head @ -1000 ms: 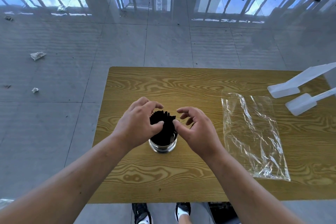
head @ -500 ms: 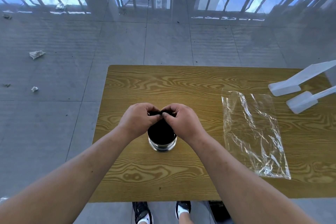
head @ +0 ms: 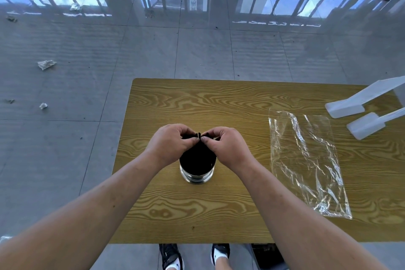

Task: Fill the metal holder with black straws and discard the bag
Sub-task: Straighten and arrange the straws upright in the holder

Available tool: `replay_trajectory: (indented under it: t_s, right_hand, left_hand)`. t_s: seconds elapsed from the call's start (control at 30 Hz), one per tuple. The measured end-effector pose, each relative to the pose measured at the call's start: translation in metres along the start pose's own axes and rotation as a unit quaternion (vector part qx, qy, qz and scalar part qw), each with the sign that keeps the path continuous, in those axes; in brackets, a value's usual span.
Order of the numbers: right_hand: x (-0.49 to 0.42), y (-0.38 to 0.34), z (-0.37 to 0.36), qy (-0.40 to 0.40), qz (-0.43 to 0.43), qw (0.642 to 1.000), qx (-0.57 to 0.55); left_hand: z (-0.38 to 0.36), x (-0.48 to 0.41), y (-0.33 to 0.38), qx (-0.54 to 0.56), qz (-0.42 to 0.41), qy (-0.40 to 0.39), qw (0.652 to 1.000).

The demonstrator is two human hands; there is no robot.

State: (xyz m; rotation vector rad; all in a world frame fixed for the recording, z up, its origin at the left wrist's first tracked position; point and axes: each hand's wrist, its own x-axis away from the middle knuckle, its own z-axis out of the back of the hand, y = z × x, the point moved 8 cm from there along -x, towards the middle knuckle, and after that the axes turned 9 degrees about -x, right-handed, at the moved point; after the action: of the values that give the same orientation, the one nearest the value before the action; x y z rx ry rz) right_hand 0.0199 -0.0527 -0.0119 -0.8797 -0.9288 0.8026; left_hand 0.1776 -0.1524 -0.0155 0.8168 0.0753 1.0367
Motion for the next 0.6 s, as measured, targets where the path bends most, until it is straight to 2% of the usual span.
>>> replay_trajectory:
  t_s: [0.4, 0.6]
  right_hand:
    - [0.005, -0.024, 0.028, 0.017, 0.053, 0.998, -0.030]
    - [0.004, -0.035, 0.046, 0.030, 0.041, 0.991, -0.123]
  left_hand:
    - [0.010, 0.004, 0.014, 0.051, -0.016, -0.008, 0.999]
    - [0.017, 0.004, 0.016, 0.086, -0.009, -0.011, 0.996]
